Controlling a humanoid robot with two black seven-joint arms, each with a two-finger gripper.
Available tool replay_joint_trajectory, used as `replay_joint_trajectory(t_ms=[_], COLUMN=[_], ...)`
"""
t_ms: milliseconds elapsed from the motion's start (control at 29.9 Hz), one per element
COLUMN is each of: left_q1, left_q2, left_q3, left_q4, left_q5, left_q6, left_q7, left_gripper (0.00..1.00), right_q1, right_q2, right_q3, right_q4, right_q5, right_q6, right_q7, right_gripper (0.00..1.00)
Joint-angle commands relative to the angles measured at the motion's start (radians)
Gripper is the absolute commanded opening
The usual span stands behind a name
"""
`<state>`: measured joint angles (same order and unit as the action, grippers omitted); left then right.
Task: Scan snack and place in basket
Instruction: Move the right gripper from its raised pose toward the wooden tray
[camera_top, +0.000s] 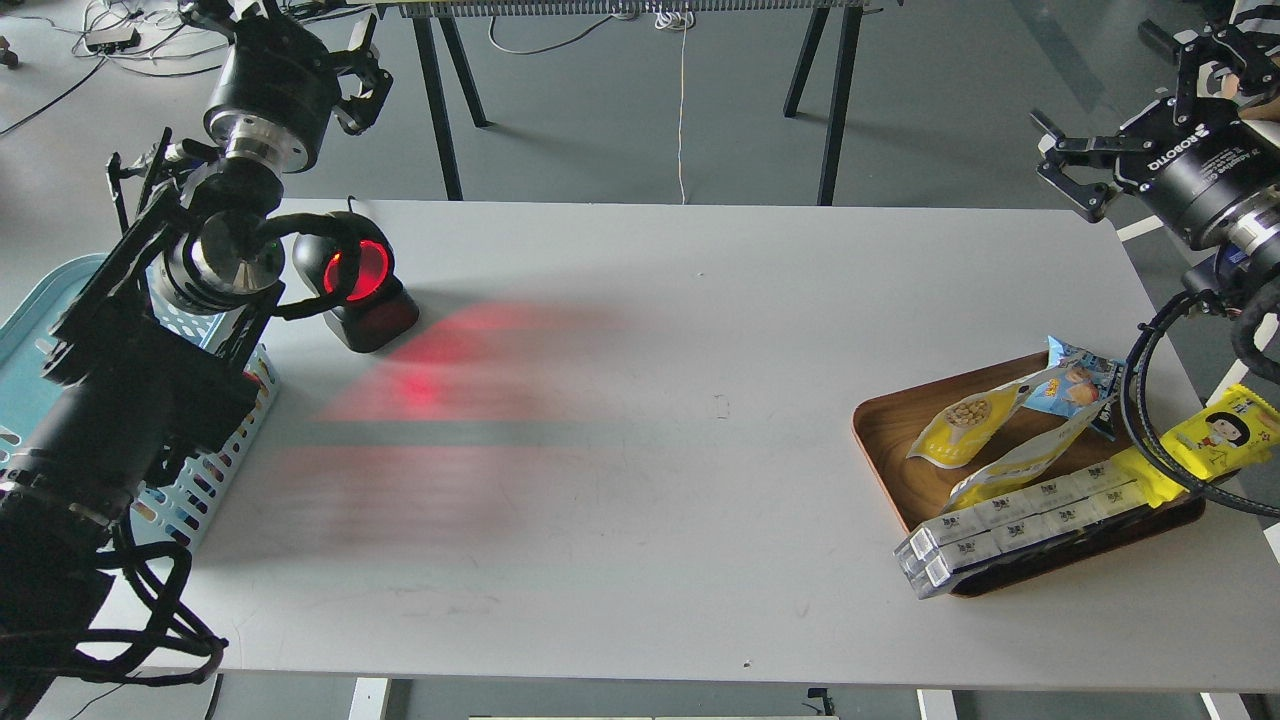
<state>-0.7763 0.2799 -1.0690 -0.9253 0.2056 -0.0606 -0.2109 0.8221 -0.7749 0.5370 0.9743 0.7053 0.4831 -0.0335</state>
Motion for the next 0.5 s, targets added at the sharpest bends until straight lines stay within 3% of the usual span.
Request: replay_joint_trajectory(t_ms=[0,134,467], left_q1=[0.000,0.000,-0.011], left_q2=[0.005,0.008,0.005], left_q3=[0.004,0.003,0.007], left_q4=[0.000,-0.003,0.002], left_q5=[0.001,-0.002,-0.005], left_q6=[0.002,-0.005,-0.007], left_q7=[-0.005,-0.065,-0.053], left_gripper=[1.00,1.00,1.00], right_q1=[0.002,0.002,0.003], right_q2=[0.006,0.006,-0.001], right_q3=[0.000,0.000,-0.012], right_q4=[-0.002,-0.002,0.000], right_q5=[-0.001,-0.001,-0.004], right_q6=[-0.011,-0.011,-0.011], right_q7=[0.000,0.000,-0.005], right_gripper=[0.99,0.99,0.99])
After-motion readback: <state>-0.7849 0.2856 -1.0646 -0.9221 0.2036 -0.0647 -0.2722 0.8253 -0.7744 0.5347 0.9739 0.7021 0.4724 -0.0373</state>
